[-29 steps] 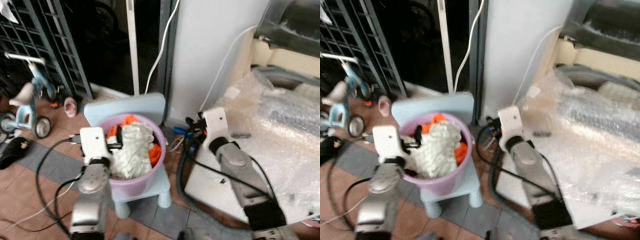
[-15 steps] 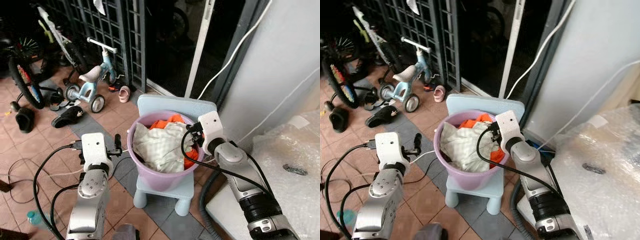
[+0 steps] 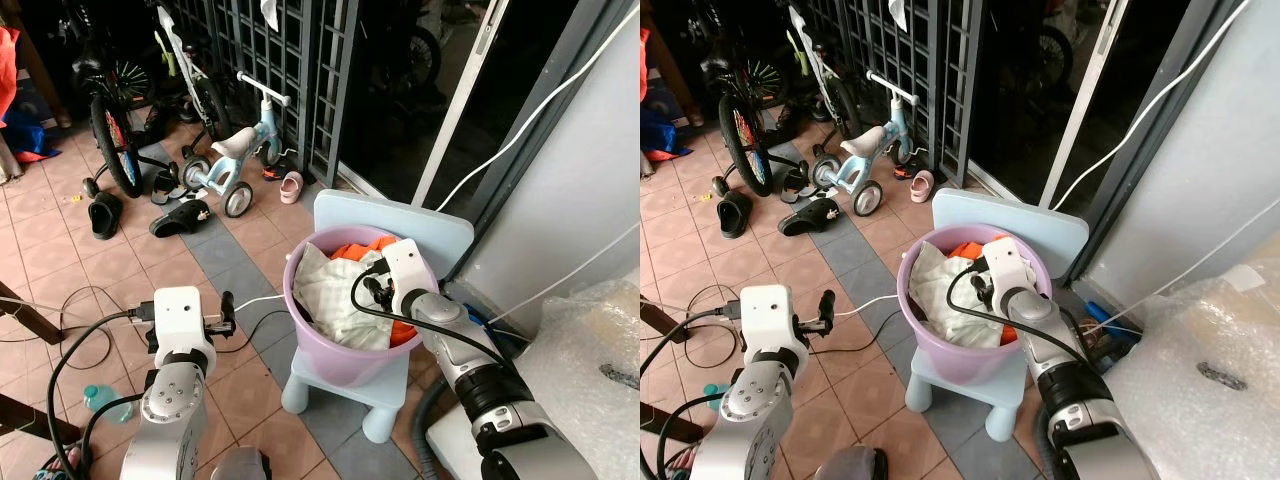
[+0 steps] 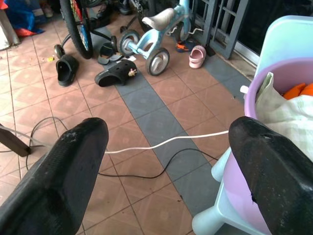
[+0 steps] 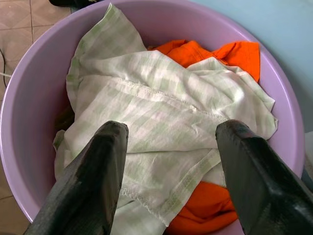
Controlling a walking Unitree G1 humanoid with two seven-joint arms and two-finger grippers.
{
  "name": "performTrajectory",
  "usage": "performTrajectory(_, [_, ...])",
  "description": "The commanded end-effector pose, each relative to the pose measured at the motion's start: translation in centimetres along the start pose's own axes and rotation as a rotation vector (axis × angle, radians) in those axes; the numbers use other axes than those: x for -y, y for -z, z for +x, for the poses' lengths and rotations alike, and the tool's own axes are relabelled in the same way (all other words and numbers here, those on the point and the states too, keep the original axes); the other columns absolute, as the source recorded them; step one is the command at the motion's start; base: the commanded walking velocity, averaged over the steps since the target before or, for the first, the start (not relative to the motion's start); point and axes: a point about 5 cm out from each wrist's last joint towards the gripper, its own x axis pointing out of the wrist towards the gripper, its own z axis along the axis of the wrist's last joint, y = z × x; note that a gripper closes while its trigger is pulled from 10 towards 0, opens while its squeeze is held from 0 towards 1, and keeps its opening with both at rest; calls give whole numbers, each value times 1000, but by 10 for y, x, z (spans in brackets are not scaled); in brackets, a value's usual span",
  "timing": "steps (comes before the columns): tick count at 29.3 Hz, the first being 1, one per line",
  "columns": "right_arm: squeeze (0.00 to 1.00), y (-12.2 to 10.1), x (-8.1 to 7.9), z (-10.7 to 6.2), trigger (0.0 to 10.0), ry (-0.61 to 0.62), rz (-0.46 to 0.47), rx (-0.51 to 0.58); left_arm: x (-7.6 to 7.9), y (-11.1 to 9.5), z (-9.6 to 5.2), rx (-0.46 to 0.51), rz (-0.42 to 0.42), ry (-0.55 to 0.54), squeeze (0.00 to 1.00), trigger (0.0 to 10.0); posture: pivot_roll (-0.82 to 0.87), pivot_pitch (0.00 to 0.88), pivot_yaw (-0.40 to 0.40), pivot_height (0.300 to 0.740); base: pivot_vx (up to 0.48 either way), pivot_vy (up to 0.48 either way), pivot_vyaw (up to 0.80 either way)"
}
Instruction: Clothes washing
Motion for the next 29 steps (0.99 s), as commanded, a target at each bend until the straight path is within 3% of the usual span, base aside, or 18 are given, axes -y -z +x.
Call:
performTrajectory(1, [1000,-4,0,1,10000,-2,6,7,1,-3,-3,2,8,12,0,10000,148,50,-46,740,0,0,0])
performTrajectory(4, [1000,3,-11,5,10000,-30,-1,-23,-4,0,-19,-14,66,29,0,10000,173,112,-43,740,0,0,0])
performTrajectory(6, [1000,5,-13,4,10000,-38,-2,-28,-6,2,-22,-26,67,28,0,10000,177,126,-43,740,0,0,0])
performTrajectory(7, [537,7,-16,4,10000,-48,-7,-31,-7,2,-24,-31,59,28,0,10000,179,144,-43,740,0,0,0])
performTrajectory(8, [0,8,-18,5,10000,-62,-16,-33,-7,1,-24,-32,62,33,0,10000,180,148,-44,740,0,0,0])
performTrajectory(13, [0,9,-24,6,10000,-92,-46,-35,-9,0,-22,-30,76,56,0,10000,160,189,-47,740,0,0,0])
performTrajectory(15, [0,6,-29,10,10000,-111,-108,-34,-18,0,-12,-55,78,46,0,10000,157,205,-59,740,0,0,0])
performTrajectory(23, [0,4,-33,17,10000,-102,-198,-40,-21,0,-9,-72,79,49,0,10000,155,215,-83,740,0,0,0])
performTrajectory(25, [0,4,-44,21,10000,-61,-323,-24,-6,5,-6,-34,111,146,0,10000,167,213,-96,740,0,0,0])
performTrajectory(27, [0,4,-44,21,10000,-61,-323,-24,-6,5,-6,-34,111,146,0,10000,167,213,-96,740,0,0,0])
performTrajectory(29, [0,5,-49,22,10000,-45,-354,-27,5,8,-2,-37,126,202,0,10000,159,207,-110,740,0,0,0])
